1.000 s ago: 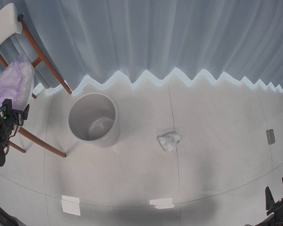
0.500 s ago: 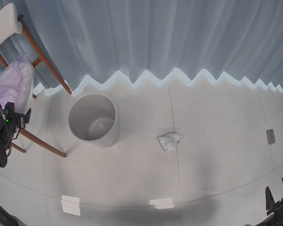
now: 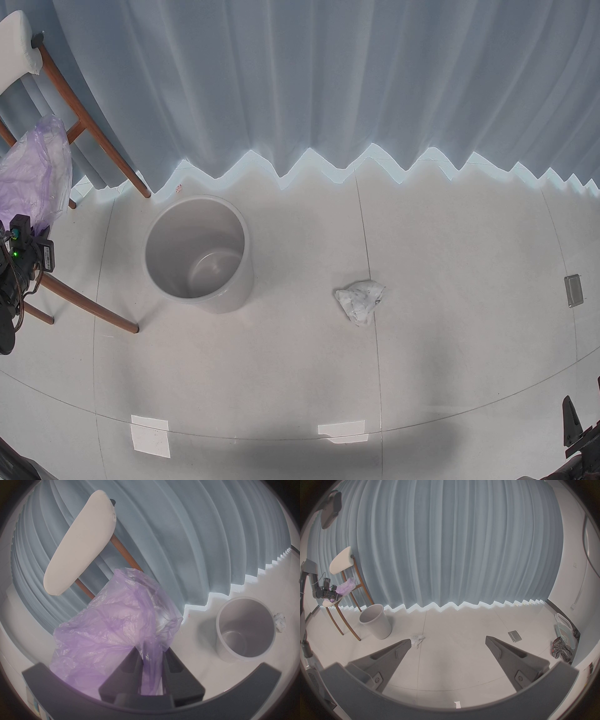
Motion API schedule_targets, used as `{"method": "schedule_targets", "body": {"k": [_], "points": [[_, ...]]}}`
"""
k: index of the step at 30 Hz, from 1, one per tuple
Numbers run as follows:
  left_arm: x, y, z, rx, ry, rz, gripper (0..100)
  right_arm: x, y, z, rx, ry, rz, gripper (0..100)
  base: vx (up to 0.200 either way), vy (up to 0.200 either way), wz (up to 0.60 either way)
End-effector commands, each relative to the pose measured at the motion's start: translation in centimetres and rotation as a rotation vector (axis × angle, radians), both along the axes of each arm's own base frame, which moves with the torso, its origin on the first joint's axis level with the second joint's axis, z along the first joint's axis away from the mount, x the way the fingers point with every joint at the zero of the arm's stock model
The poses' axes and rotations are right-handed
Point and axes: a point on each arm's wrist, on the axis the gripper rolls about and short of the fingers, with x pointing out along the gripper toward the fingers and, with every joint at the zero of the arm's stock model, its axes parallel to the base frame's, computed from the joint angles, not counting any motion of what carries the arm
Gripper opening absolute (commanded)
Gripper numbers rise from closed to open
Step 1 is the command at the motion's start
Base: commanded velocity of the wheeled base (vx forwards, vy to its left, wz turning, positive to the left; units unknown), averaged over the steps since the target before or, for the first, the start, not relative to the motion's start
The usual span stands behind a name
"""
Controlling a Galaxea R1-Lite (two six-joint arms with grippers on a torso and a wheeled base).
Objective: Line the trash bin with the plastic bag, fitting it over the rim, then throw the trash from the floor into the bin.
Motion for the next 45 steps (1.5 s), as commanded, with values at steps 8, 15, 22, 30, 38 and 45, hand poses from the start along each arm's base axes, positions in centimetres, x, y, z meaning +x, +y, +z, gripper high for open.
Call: {"method": "schedule_targets", "body": {"k": [8, 15, 22, 30, 38, 45], "points": [[-0.4, -0.6, 1.8, -0.054, -0.098, -0.022, 0, 0.0, 0.0, -0.5, 0.000, 0.000, 0.001, 100, 0.000, 0.000, 0.00], [-0.2, -2.1, 2.8, -0.139, -0.152, -0.095, 0, 0.0, 0.0, -0.5, 0.000, 0.000, 0.000, 100, 0.000, 0.000, 0.00], [0.7, -3.7, 3.5, -0.216, -0.193, -0.174, 0, 0.0, 0.0, -0.5, 0.000, 0.000, 0.000, 100, 0.000, 0.000, 0.00], [1.0, -4.9, 3.8, -0.240, -0.204, -0.247, 0, 0.0, 0.0, -0.5, 0.000, 0.000, 0.001, 100, 0.000, 0.000, 0.00], [1.2, -7.6, 3.9, -0.326, -0.204, -0.384, 0, 0.0, 0.0, -0.5, 0.000, 0.000, 0.001, 100, 0.000, 0.000, 0.00], [1.4, -8.4, 4.0, -0.349, -0.210, -0.423, 0, 0.0, 0.0, -0.5, 0.000, 0.000, 0.000, 100, 0.000, 0.000, 0.00]]}}
